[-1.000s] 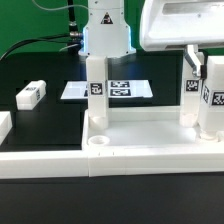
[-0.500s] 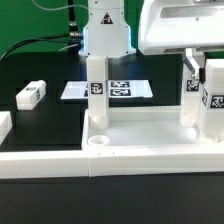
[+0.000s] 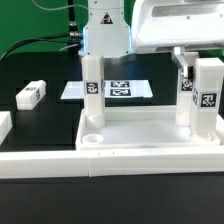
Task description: Assemble desk
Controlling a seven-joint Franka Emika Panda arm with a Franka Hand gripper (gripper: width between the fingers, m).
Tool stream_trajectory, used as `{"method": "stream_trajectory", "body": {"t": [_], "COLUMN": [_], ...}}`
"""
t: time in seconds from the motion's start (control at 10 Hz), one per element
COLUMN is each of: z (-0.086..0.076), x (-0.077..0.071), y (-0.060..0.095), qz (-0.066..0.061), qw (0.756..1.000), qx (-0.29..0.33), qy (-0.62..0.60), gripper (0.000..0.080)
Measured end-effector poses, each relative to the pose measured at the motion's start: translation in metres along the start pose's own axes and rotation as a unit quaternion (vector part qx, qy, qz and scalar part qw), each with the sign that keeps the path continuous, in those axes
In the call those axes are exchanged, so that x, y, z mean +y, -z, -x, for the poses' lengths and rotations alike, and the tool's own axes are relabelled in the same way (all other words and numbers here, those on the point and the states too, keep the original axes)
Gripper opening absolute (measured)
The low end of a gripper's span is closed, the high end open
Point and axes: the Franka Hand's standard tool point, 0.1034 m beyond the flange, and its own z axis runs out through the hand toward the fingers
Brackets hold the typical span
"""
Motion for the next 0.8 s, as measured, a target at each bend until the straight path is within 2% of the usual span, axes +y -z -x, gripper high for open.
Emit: {"method": "stream_trajectory", "body": {"t": [0.1, 0.2, 0.3, 0.8], "z": [0.0000, 0.0002, 0.0003, 0.0004], "x": [0.0002, 0.0002, 0.0002, 0.0002], "y": [0.0000, -0.0002, -0.0003, -0.0003], "qz": [0.000, 0.000, 0.000, 0.000], "qw": [1.000, 1.000, 1.000, 1.000], "qx": [0.000, 0.000, 0.000, 0.000], "qy": [0.002, 0.003, 0.005, 0.009], "gripper": [0.0527, 0.0527, 0.0622, 0.0649]}}
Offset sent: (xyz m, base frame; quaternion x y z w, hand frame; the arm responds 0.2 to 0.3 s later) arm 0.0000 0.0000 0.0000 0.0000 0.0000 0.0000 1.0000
